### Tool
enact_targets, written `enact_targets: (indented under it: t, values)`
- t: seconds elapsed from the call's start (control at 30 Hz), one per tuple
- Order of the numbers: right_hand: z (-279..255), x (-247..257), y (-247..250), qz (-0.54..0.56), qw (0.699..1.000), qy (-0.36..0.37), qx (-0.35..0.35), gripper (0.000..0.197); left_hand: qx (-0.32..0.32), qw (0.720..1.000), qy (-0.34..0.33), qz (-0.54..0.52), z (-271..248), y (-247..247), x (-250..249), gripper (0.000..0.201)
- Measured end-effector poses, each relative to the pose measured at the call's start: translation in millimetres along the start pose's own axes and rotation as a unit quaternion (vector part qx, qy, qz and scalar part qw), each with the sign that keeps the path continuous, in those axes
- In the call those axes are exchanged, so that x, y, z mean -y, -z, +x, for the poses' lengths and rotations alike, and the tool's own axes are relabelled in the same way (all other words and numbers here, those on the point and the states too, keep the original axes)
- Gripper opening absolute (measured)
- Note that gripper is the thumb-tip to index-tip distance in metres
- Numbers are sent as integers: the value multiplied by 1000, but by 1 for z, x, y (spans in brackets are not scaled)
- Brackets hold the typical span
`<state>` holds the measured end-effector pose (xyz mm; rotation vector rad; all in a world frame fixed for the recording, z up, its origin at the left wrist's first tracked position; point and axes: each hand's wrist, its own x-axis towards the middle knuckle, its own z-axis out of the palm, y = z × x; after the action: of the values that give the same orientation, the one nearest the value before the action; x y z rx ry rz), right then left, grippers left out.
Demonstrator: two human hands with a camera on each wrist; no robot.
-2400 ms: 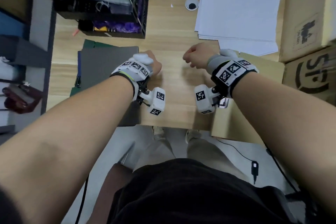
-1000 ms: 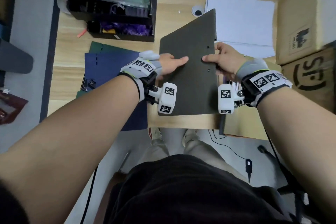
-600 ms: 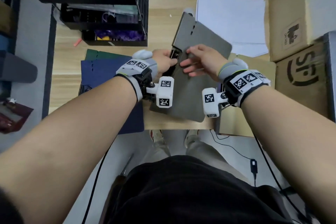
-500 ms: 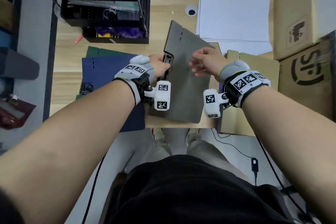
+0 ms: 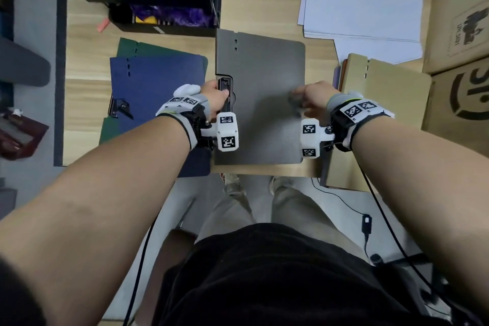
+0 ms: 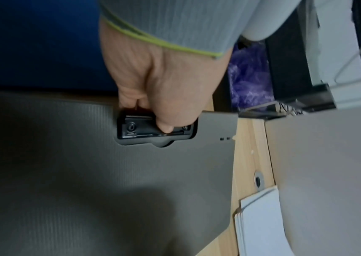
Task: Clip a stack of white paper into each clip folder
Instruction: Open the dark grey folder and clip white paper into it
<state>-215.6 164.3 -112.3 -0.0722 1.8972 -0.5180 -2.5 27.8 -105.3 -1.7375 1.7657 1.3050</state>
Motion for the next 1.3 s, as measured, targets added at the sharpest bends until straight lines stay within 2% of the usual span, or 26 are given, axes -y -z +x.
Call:
enact_targets:
  t: [0.07,0.17,0.23,0.37,0.47,0.53,0.6,0.63,0.7,0.73,0.8,0.87,0.93,1.07,1.13,1.2,1.23,1.27,1.3]
  values:
    - [7,0,1,35,999,-16,-3,43,1,1000,-2,-11,2,-5,-2,39]
    - [14,0,7,35,999,-26,-8,44,9,999,-8,49,4,-6,-5,41]
    - [19,-2,12,28,999,-33,-5,48,9,996,-12,88,6,-5,-6,39]
    - [25,-3,17,83,996,-33,-9,61,12,989,-14,148,9,-4,-6,35]
    - [16,6,17,112,994,-1,-5,43,25,982,-22,187,7,-6,-11,34]
    - [7,16,21,123,992,35,-21,40,27,981,-14,191,6,-5,-17,39]
    - [-4,25,26,146,987,66,-3,38,20,985,2,174,5,-3,-25,59]
    - [-9,30,29,170,983,69,15,40,11,987,-1,158,3,0,-30,78]
    - [-23,44,32,198,976,66,63,51,-5,995,-21,96,1,2,-42,116]
    - [-31,52,33,195,973,77,92,60,-12,997,-34,65,-5,5,-50,125]
    - [-44,69,30,159,971,100,146,78,-9,998,-66,10,-23,11,-72,130]
    - [-54,84,23,128,967,121,181,87,-15,996,-91,-18,-39,20,-93,125]
    - [-63,97,10,108,963,141,204,89,-50,992,-110,-16,-52,32,-102,109]
    - [-69,108,-18,83,961,142,223,83,-163,976,-142,35,-54,59,-98,73]
    - [-68,106,-30,49,968,136,206,75,-217,965,-140,36,-52,73,-96,58]
    - [-63,98,-43,-11,978,130,163,59,-263,955,-123,61,-52,81,-87,51]
    - [-58,92,-48,-50,981,125,141,50,-334,927,-123,118,-49,83,-78,56]
    - [-55,87,-55,-91,980,121,126,44,-439,870,-138,178,-46,88,-65,71]
    - [-51,82,-61,-136,978,114,114,41,-455,858,-133,197,-48,98,-58,83]
